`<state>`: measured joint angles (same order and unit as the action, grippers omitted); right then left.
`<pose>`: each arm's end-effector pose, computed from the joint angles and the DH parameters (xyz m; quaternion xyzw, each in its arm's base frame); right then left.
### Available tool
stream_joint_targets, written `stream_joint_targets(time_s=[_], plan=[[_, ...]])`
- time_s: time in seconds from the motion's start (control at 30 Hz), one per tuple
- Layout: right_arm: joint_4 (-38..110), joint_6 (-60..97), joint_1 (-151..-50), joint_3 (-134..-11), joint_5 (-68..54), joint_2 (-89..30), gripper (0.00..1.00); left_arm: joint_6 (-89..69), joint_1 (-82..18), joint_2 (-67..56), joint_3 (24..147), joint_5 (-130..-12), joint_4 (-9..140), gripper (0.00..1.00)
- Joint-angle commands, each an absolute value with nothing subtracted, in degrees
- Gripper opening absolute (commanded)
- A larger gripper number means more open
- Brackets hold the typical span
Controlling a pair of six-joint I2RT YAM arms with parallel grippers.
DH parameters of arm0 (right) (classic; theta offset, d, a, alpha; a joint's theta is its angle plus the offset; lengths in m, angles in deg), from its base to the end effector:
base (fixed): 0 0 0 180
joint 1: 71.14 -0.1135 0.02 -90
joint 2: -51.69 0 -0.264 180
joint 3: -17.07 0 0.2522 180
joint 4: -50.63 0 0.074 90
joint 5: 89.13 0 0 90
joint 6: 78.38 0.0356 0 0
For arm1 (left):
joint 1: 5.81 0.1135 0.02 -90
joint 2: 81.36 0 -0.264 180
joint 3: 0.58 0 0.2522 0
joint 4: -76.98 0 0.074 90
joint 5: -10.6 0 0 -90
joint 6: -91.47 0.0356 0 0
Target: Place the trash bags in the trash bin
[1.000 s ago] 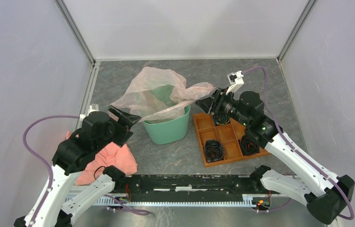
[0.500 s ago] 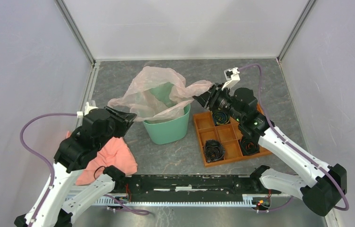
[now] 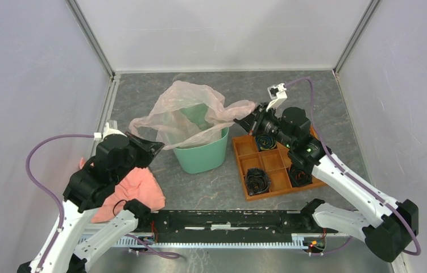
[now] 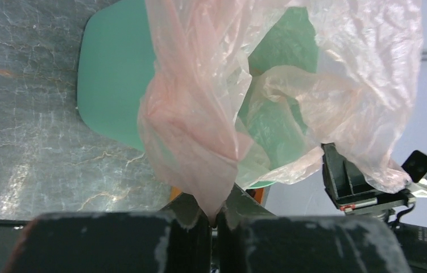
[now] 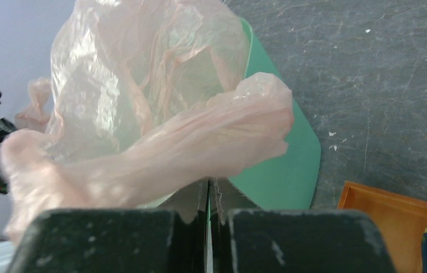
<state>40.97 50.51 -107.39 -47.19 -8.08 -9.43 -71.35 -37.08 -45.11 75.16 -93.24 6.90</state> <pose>0.2006 0.1539 0.3461 -0.0348 0.7449 0.4508 0.4906 0.0858 -0.0421 0.3747 -0.3617 0.7850 -0.3235 0.3851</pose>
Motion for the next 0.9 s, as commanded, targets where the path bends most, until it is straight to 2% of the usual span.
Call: stream_joint_targets(time_s=[0.0, 0.07, 0.4, 0.6, 0.73, 0.8, 0.87], plan=[[37.1, 48.4, -107.4, -45.3, -12.3, -4.0, 0.00, -65.7, -37.2, -46.4, 72.7, -87.2, 9.3, 0.05], [34.6, 48.1, -107.4, -44.4, -13.0, -2.1, 0.00, -65.2, -37.2, -46.8, 71.9, -86.9, 8.4, 0.02], [31.5, 47.9, -107.4, -41.6, -15.8, 1.5, 0.00, -64.7, -37.1, -50.6, 71.1, -94.9, 2.4, 0.02], [37.2, 43.4, -107.4, -38.5, -14.3, -3.7, 0.01, -63.9, -37.1, -48.1, 67.7, -99.8, 5.6, 0.02], [41.9, 33.8, -107.4, -38.7, -11.8, -9.8, 0.09, -62.2, -37.1, -42.9, 64.1, -104.3, 9.8, 0.03], [37.5, 29.8, -107.4, -41.0, -11.2, -11.8, 0.15, -60.5, -37.1, -40.2, 66.0, -105.9, 8.6, 0.11], [32.5, 25.7, -107.4, -42.8, -13.0, -10.9, 0.26, -58.4, -37.1, -38.9, 68.5, -106.1, 5.8, 0.19]])
